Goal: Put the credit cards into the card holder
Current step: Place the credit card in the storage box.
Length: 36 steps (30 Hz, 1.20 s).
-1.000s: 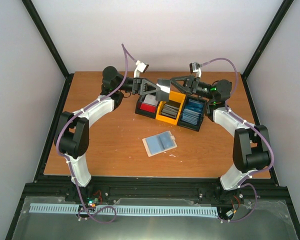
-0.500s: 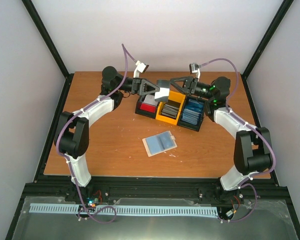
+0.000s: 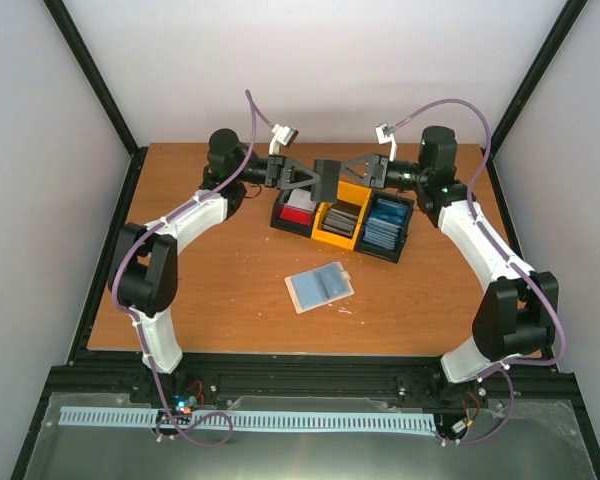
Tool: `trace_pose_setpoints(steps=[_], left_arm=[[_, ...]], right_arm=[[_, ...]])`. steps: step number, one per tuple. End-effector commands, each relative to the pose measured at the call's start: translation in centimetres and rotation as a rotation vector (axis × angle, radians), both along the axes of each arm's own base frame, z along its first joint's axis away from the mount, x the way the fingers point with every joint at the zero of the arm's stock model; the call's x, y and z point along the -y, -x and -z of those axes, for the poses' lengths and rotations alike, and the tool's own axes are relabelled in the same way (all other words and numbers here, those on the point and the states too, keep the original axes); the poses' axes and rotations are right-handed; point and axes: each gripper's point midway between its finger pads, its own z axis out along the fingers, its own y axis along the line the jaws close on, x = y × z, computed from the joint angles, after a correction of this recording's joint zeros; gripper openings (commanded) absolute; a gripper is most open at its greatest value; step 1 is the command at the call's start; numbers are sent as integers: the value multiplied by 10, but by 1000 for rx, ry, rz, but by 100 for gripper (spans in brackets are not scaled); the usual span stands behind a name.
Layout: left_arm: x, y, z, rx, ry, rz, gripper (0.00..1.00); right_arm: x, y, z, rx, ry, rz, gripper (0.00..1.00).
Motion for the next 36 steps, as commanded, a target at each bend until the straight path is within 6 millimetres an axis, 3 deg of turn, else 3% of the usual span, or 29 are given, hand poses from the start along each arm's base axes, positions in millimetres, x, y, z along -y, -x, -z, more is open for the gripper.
trace_pose_setpoints(steps=[1,6,12,18,24,29,36], left_arm=[[6,-1,-31,106,51,-38,1],[7,-2,-30,98,49,-39,1],[10,-10,-23,55,34,-50,1],[16,-26,-6,-31,1,-64,1],[19,-43,16,-116,-33,-79,2],[17,-58,32,-187,-56,-92,3],[19,-86,62,-303,-108,-116,6]], right_arm=[[-8,23,34,-56,107,-68,32],[-19,32,39,-70,113,-115,32],[-26,35,37,-173,-13,-170,28],[-26,25,42,-207,-65,-120,18],[-13,6,62,-273,-104,-69,3],[0,-7,62,-312,-181,-67,3],[10,-31,80,-405,-225,-37,3]])
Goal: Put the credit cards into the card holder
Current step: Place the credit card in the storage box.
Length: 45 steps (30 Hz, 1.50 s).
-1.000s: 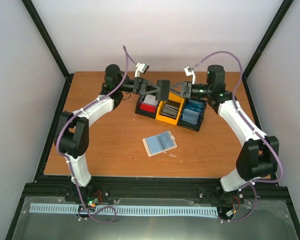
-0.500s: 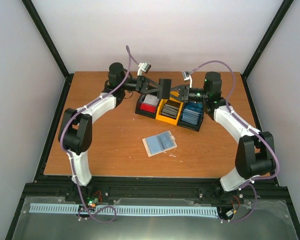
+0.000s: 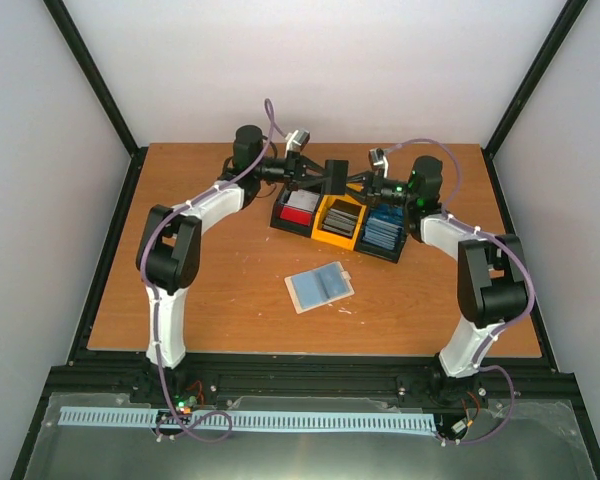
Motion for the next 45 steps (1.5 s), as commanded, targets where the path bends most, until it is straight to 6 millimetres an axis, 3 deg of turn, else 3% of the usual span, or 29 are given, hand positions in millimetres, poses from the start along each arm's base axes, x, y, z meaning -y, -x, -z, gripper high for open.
trace_pose_setpoints(steps=[1,11,23,26,29,31,37,45], left_arm=[[-3,-22,2,-39,-18,-29,7],[-5,-43,29,-100,-39,-32,6],[-14,-58,42,-109,-42,-37,3],[-20,-60,44,-98,-54,-56,1],[-28,-63,47,-79,-88,-98,1],[-33,-63,46,-38,-112,-124,1],[-44,-59,57,-3,-230,-200,1],[-59,-42,54,68,-319,-275,1]], right_arm=[[15,-19,2,-45,-50,46,3],[32,-40,22,-102,-48,87,3],[54,-54,50,-139,51,148,3],[61,-59,60,-129,138,175,3],[65,-64,82,-131,326,210,3],[61,-61,100,-154,470,203,3],[46,-63,122,-151,710,207,3],[31,-44,168,-270,880,197,4]])
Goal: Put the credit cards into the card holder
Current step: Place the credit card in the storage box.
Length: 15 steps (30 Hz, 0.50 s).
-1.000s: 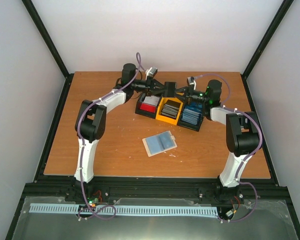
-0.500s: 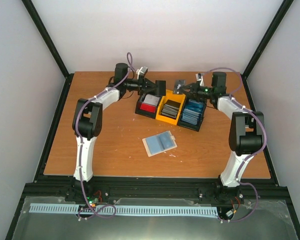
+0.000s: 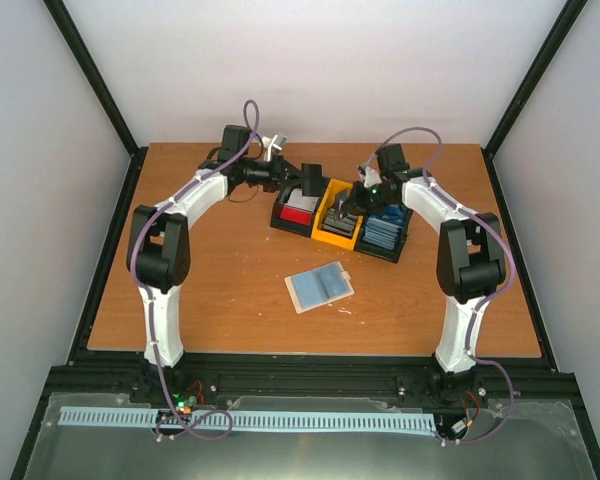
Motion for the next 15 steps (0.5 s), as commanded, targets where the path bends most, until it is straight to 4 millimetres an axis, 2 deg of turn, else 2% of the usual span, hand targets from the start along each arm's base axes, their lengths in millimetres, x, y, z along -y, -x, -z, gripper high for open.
trace_pose_setpoints(steps=[1,7,15], left_arm=[[-13,12,-14,93,-61,-29,1],[-18,27,-13,101,-77,-35,1],[-25,36,-20,129,-100,-60,1]], right_arm=[[9,8,37,-91,154,39,4],[7,-11,39,-59,225,77,4],[14,-13,44,-9,446,43,5]])
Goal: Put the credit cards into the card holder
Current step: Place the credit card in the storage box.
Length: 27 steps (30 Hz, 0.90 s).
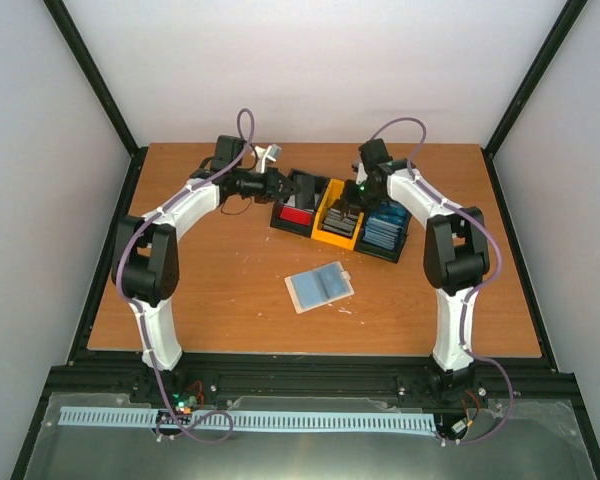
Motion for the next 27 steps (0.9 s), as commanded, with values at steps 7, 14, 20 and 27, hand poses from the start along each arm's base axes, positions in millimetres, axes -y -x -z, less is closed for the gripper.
trace_pose_setpoints(steps=[7,14,20,27], left_arm=[[-23,-6,-30,150,-122,-132,1],[-33,-6,-37,189,-173,-192,1],[-36,-3,-34,178,-180,-202,1],[-28,12,-47,211,-114,-135,1]], right_arm=[[11,5,4,53,350,-75,5],[10,4,8,85,458,-166,3],[5,0,6,110,472,-187,3],[-17,11,-39,181,292,-183,25]])
